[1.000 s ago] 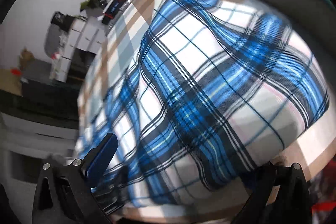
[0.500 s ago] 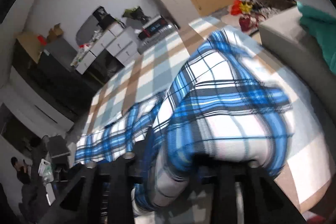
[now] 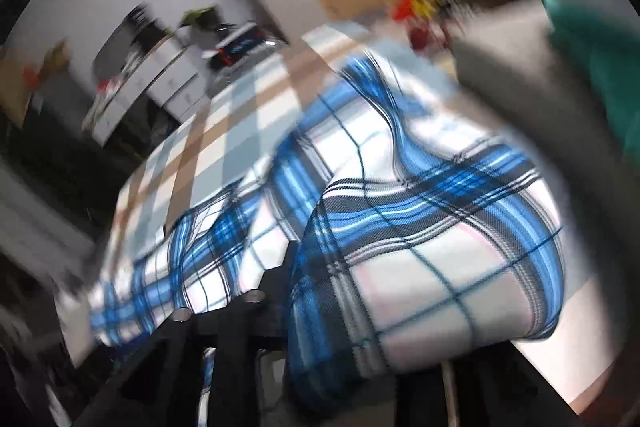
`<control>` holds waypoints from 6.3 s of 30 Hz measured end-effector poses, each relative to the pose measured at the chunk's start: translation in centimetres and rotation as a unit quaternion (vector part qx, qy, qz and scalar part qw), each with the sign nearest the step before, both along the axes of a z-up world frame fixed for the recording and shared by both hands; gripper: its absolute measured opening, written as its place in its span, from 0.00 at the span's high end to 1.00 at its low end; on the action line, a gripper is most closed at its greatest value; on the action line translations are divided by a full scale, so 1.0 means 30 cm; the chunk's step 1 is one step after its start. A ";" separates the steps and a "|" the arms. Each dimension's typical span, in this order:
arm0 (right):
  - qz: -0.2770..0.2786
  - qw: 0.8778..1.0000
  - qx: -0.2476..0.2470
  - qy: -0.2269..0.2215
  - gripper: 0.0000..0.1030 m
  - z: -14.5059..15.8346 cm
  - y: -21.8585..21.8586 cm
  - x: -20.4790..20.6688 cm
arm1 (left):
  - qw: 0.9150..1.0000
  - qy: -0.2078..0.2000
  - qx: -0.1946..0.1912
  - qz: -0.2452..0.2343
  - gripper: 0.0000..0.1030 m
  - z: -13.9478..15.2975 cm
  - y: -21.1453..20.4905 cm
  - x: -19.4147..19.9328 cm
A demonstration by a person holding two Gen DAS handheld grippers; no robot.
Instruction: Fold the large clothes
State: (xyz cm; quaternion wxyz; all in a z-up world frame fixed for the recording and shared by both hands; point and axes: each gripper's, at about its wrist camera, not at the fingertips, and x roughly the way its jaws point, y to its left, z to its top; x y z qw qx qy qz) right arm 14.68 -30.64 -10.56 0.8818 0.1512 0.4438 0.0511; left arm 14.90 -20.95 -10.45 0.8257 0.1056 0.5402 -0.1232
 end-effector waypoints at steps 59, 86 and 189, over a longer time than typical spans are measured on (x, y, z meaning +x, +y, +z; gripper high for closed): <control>0.174 0.961 0.203 0.071 0.12 -0.032 0.246 -0.220 | 0.962 0.148 -0.228 0.023 0.93 0.334 0.340 0.190; 0.135 0.939 0.301 0.098 0.10 -0.071 0.169 -0.161 | 0.926 0.135 -0.325 0.138 0.13 0.068 0.773 0.201; 0.230 0.955 -0.087 0.166 0.38 0.001 0.589 0.364 | 0.947 0.124 -0.296 -0.001 0.30 0.045 0.557 -0.034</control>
